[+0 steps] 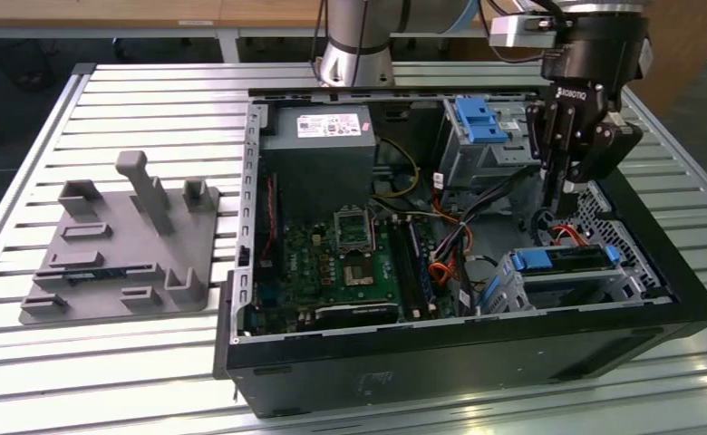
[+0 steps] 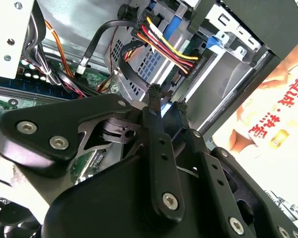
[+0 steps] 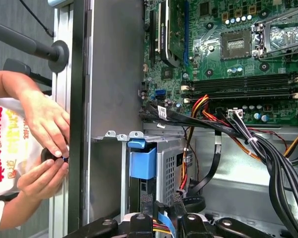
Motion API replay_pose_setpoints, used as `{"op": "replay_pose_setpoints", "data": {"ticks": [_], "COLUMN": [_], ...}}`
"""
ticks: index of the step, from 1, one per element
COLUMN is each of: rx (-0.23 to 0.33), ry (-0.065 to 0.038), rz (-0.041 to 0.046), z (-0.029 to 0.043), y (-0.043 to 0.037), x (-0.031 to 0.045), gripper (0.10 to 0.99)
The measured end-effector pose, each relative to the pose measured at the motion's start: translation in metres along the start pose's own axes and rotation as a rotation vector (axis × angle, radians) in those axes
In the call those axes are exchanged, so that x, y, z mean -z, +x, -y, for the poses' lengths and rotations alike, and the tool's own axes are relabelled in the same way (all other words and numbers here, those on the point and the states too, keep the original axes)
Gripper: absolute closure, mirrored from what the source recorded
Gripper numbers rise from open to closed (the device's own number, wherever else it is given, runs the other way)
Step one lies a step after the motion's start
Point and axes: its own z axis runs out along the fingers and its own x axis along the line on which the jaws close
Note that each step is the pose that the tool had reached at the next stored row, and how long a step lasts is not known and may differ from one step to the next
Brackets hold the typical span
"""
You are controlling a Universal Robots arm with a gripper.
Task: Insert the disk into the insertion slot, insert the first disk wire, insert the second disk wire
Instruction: 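Insert the second disk wire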
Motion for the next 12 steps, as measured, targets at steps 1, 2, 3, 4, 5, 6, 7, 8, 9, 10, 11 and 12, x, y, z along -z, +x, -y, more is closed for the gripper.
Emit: {"op": "replay_pose_setpoints", "data": {"ticks": [1, 2, 3, 4, 5, 6, 7, 8, 9, 10, 11, 12], "rx": [0.001, 0.001, 0.002, 0.003, 0.003, 0.004, 0.004, 0.004, 0.005, 0.005, 0.005, 0.005], "ry": [0.000, 0.001, 0.001, 0.001, 0.002, 0.002, 0.002, 0.002, 0.002, 0.003, 0.003, 0.003], "rz": [0.0000, 0.0000, 0.0001, 0.0001, 0.0001, 0.0000, 0.0001, 0.0000, 0.0000, -0.0001, -0.0001, -0.0001], "z": [-0.0001, -0.0001, -0.0002, -0.0004, -0.0005, -0.0005, -0.0006, -0.0006, -0.0007, -0.0007, -0.0007, -0.0008], "y": [-0.0001, -0.0001, -0.0002, -0.0003, -0.0004, -0.0005, -0.0006, -0.0007, -0.0008, -0.0008, -0.0009, -0.0009], "x": [-0.0001, -0.0003, -0.0004, -0.0006, -0.0008, -0.0010, -0.0012, -0.0013, -0.0015, -0.0016, -0.0016, -0.0017], "gripper": [0.800, 0.800, 0.800, 0.812, 0.878, 0.937, 0.937, 0.937, 0.937, 0.937, 0.937, 0.937]}}
